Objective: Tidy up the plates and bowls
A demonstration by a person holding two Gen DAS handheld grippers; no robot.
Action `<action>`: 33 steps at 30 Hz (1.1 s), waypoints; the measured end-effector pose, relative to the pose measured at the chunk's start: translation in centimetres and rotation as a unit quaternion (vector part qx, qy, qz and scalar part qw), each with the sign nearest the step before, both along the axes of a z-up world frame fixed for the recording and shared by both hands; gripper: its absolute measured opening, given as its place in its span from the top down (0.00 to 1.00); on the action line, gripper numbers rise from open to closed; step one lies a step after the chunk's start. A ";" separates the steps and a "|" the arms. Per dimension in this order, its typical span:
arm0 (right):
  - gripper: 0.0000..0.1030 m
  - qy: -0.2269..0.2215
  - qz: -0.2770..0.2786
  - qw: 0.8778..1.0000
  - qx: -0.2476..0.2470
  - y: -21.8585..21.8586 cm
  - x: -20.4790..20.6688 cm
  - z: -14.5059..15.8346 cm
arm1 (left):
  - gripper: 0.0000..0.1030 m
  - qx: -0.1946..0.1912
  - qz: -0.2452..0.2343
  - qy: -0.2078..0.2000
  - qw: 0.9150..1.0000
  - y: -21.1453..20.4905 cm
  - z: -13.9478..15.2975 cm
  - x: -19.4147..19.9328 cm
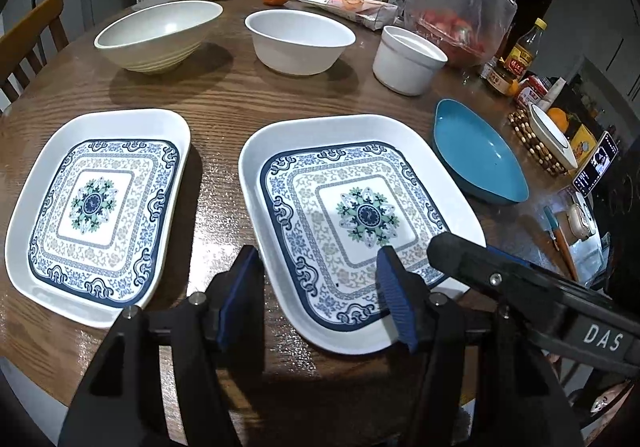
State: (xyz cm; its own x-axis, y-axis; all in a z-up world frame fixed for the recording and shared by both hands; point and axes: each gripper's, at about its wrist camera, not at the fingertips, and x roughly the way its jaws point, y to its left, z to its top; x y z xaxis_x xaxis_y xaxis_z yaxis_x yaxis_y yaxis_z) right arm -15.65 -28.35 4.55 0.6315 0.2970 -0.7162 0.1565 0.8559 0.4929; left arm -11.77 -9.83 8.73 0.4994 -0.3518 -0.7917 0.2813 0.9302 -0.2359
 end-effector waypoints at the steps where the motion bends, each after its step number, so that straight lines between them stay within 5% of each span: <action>1: 0.31 0.000 0.003 1.000 0.000 0.0 0.1 0.0 | 0.42 -0.001 0.000 0.000 1.000 0.0 0.0 0.0; 33: 0.39 -0.036 -0.013 0.999 -0.037 0.9 1.4 1.4 | 0.43 0.017 0.020 -0.031 0.999 0.0 1.3 -0.6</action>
State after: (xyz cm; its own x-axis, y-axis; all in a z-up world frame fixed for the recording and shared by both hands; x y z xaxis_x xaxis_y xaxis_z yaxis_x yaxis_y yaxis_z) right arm -14.24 -27.47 5.90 0.6888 0.2281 -0.6881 0.1449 0.8867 0.4390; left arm -12.37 -9.83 10.06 0.5607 -0.3042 -0.7701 0.2560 0.9482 -0.1882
